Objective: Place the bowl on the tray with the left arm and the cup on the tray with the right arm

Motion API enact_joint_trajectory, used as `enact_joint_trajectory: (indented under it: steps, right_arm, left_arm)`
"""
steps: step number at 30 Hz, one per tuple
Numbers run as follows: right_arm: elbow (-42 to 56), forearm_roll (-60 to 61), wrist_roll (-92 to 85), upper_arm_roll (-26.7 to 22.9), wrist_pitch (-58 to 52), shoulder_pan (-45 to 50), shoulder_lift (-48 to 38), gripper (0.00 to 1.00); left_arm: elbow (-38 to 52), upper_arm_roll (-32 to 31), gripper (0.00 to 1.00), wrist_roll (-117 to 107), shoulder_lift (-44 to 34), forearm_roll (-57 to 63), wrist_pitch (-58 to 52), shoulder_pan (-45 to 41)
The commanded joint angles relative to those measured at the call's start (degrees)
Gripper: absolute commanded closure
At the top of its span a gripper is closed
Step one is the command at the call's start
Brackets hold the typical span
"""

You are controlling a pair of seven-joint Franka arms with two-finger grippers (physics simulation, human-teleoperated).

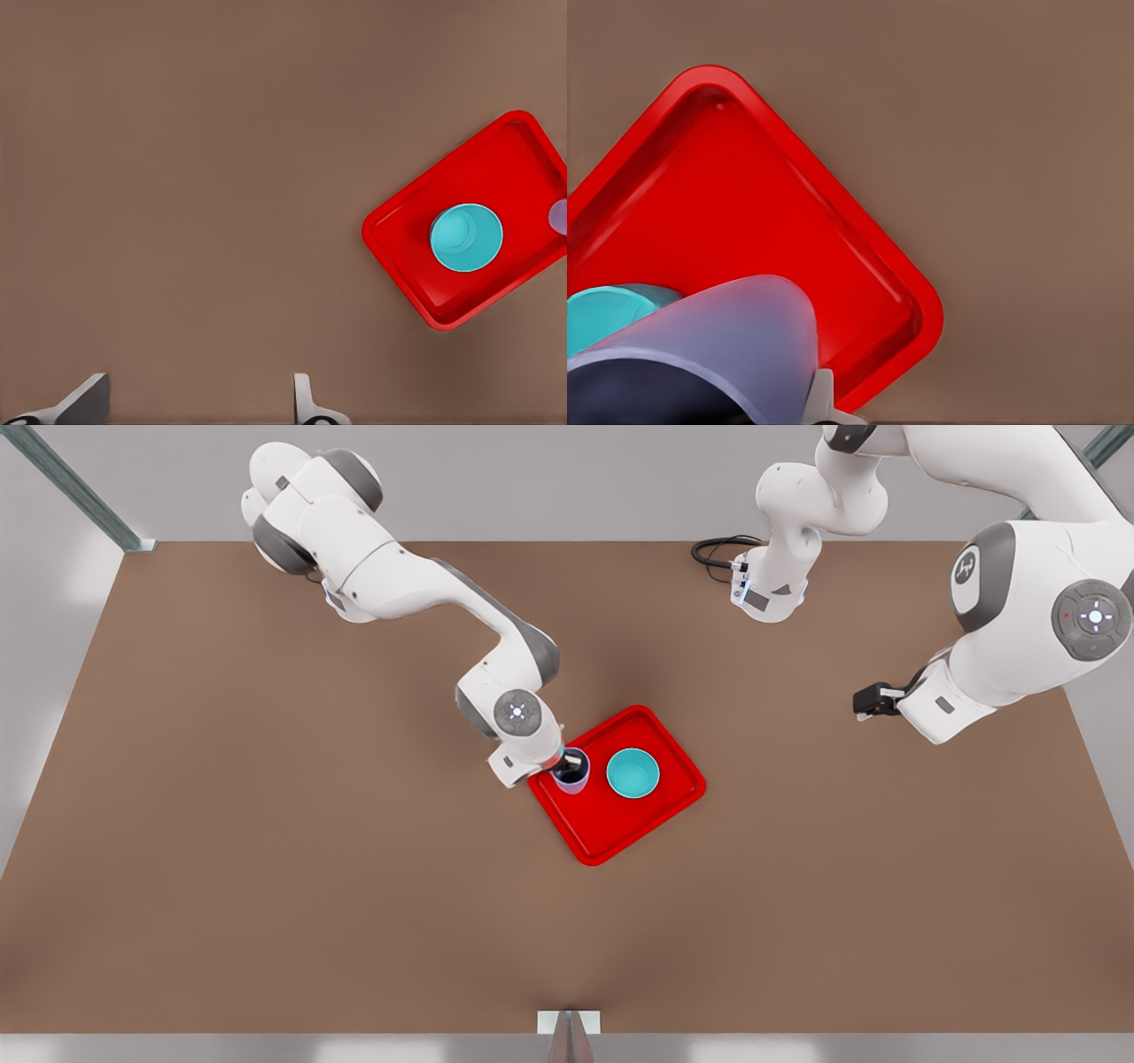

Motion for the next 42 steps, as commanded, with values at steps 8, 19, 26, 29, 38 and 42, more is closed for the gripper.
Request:
enact_joint_trajectory:
  steps: [8,19,26,29,38,42]
  right_arm:
    - [5.3,-0.4,-0.7,-0.2,0.0,0.7,5.9,0.79]
    - [5.3,-0.4,-2.3,-1.1,-0.1,0.8,6.9,0.58]
    - [5.4,-0.4,-2.3,-1.1,-0.5,0.8,6.7,0.19]
    - [5.4,-0.4,-2.2,-1.1,-0.5,0.8,6.7,0.0]
    - [8.2,-3.0,-2.2,-1.2,-22.0,-3.9,-16.5,0.0]
    - [2.9,7.4,-34.3,-15.9,-31.5,-20.8,-29.2,0.0]
  left_arm:
    - [0.0,0.0,0.0,0.0,0.0,0.0,-0.4,0.0]
    - [-0.4,0.0,0.0,0.0,0.1,0.0,-0.3,0.0]
    - [-0.9,0.1,0.0,0.0,0.0,0.0,-0.4,0.0]
    - [-0.9,0.1,0.0,0.0,0.1,0.0,-0.4,0.1]
    - [-0.9,0.1,0.0,0.0,0.0,0.0,-0.4,0.0]
    - [-0.8,0.1,0.0,0.1,0.0,0.0,-0.3,0.0]
